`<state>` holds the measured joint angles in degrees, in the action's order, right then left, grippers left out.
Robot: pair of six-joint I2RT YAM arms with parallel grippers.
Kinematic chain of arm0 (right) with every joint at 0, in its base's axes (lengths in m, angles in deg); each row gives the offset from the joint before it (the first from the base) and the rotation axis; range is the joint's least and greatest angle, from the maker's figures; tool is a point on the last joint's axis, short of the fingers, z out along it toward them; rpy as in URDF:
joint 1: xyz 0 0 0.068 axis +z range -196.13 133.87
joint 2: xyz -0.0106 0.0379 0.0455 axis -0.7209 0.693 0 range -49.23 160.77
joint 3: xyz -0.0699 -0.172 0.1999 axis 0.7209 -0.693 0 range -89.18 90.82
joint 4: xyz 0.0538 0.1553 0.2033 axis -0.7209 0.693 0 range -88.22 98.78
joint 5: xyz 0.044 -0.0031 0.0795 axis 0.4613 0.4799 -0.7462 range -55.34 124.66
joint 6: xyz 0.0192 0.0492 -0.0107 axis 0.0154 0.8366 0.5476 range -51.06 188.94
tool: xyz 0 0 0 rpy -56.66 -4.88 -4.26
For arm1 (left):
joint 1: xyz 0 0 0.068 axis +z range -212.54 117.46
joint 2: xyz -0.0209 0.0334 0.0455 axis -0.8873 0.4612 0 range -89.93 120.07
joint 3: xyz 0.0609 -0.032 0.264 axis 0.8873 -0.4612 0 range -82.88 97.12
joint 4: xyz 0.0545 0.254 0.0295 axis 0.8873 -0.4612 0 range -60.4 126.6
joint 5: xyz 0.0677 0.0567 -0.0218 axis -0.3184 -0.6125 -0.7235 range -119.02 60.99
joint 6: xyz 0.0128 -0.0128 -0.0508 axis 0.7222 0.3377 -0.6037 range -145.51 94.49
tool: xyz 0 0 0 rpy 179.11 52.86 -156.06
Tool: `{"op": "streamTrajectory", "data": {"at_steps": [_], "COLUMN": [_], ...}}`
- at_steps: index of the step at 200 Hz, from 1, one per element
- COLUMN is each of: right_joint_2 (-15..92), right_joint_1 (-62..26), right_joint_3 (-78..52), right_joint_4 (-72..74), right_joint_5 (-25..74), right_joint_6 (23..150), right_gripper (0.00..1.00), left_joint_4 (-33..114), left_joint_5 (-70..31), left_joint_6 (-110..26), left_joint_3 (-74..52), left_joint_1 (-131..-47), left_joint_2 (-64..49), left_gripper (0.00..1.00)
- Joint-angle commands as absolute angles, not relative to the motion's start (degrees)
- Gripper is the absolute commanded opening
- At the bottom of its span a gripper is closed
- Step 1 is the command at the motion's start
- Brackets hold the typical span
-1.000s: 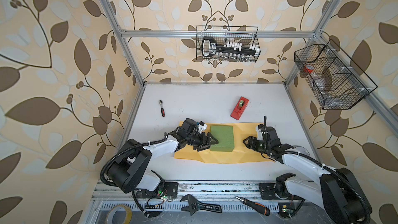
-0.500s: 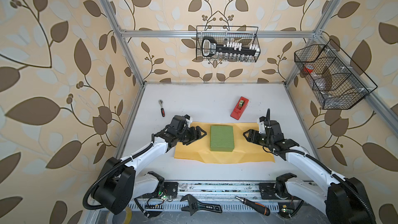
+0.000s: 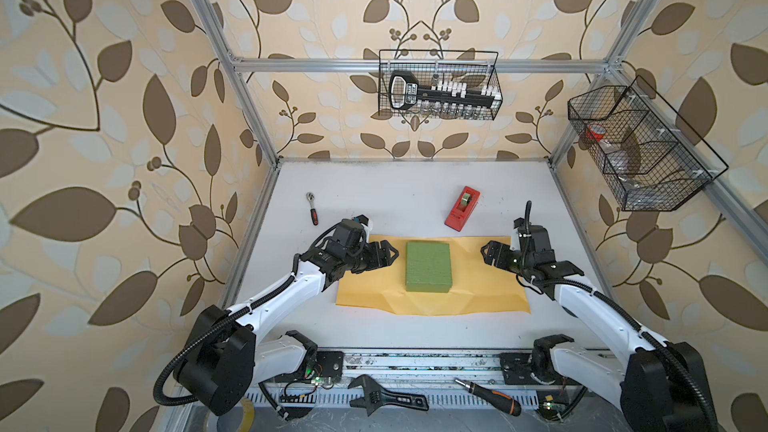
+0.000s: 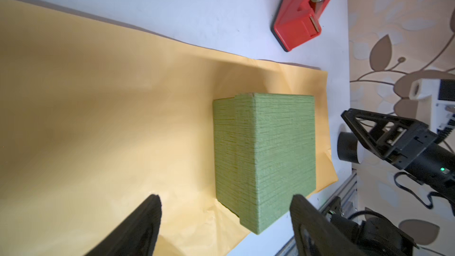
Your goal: Wrap the gift box in paper
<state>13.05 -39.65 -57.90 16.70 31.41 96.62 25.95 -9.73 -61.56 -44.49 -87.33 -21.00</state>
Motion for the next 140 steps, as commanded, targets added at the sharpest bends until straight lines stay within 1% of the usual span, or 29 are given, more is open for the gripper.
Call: {"op": "streamTrajectory", "data": {"at_steps": [1, 34, 70, 93, 113, 140], "right_joint_2": [14.6, 17.4, 17.5, 18.0, 17.2, 17.0], "right_joint_1": [-45.0, -48.1, -48.6, -49.7, -50.2, -50.6], "right_joint_3": [-58.7, -60.5, -62.9, -63.6, -64.0, -64.8], "right_joint_4": [14.0, 14.3, 15.8, 16.5, 17.5, 18.0], "right_joint_5": [31.6, 32.6, 32.2, 29.6, 28.8, 28.6], "right_joint_6": [97.8, 98.3, 99.0, 99.0, 98.7, 97.9], "right_gripper": [0.93, 0.93, 0.91, 0.9, 0.88, 0.87], "left_joint_4": [29.1, 33.0, 33.5, 33.0, 34.6, 40.8], "left_joint_5": [-9.3, -4.8, -4.8, -3.7, -0.2, 7.5], "left_joint_6": [-62.0, -64.2, -63.7, -63.2, -63.9, -67.5], "left_joint_3": [-44.0, -43.5, -45.0, -45.6, -46.0, -45.5], "left_joint_1": [-84.1, -82.0, -82.0, -82.0, -82.3, -84.9], "left_joint_2": [-18.1, -13.1, -14.2, -15.0, -14.6, -11.4], "left_gripper": [0.84, 0.82, 0.82, 0.82, 0.81, 0.81]}}
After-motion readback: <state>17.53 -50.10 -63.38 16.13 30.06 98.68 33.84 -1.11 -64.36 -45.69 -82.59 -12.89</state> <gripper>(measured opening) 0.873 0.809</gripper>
